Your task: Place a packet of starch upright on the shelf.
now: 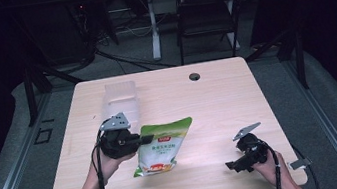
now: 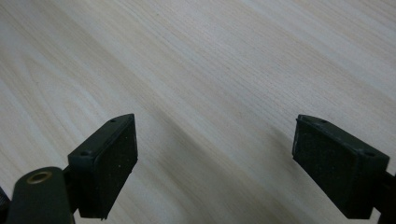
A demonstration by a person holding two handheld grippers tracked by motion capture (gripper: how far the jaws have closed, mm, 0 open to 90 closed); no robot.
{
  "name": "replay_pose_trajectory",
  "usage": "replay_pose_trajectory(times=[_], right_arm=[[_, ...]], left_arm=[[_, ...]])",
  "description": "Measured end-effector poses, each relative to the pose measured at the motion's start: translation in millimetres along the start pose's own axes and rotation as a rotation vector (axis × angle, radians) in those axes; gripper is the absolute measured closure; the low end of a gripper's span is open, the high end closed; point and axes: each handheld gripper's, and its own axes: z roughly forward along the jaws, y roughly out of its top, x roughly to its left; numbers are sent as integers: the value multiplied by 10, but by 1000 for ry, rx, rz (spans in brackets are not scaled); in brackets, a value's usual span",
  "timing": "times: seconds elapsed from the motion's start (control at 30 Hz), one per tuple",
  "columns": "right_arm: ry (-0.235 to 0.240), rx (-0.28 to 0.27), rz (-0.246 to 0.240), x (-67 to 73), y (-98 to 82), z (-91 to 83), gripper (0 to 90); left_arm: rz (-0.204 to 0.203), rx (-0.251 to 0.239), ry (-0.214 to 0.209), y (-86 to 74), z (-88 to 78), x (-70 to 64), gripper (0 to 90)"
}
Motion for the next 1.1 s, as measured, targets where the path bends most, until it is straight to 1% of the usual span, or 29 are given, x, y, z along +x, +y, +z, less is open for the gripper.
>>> replay_pose_trajectory(times=[0.03, 0.17, 0.23, 0.3, 0.33, 0.4, 0.43, 0.57, 0.67, 0.7, 0.77, 0.8, 0.93, 1.0, 1.03, 1.1], right_arm=[[0, -2, 2, 1, -1, 1, 136], [0, 2, -2, -4, 1, -5, 135], [-3, -3, -2, -5, 0, -6, 135], [-9, -21, -3, -1, 1, -16, 135], [-9, -21, -3, -1, 1, -16, 135], [-9, -19, -8, -6, 2, -25, 135], [-8, -16, -2, -7, 0, -15, 135], [-2, -15, -3, 0, 1, -8, 135], [-2, -5, -5, 0, 2, -5, 135], [-2, -5, -5, 0, 2, -5, 135], [-1, -1, 2, -1, 0, 1, 135], [-1, -1, 2, -1, 0, 1, 135], [1, -1, 2, -3, -1, 0, 135], [-2, -2, 3, -3, -1, 1, 135], [2, -2, 2, -5, -1, 0, 135], [-1, -3, 4, -3, -2, 2, 135]], left_arm=[[9, 2, 3, 15, -3, -5, 900], [16, 8, 12, 52, -15, 6, 900], [25, 12, 11, 72, -24, 14, 900], [38, 13, 10, 104, -51, 9, 900], [38, 13, 10, 104, -51, 9, 900], [44, 8, 12, 125, -72, 5, 900], [45, 1, 11, 147, -91, 3, 900], [55, -5, 16, 189, -122, 4, 900], [69, -8, 31, 246, -162, 0, 900], [69, -8, 31, 246, -162, 0, 900], [73, -12, 48, 295, -197, 16, 900], [73, -12, 48, 295, -197, 16, 900], [85, -32, 69, 388, -262, 38, 900], [87, -34, 69, 407, -276, 40, 900], [97, -40, 80, 430, -290, 38, 900], [102, -44, 82, 465, -314, 48, 900]])
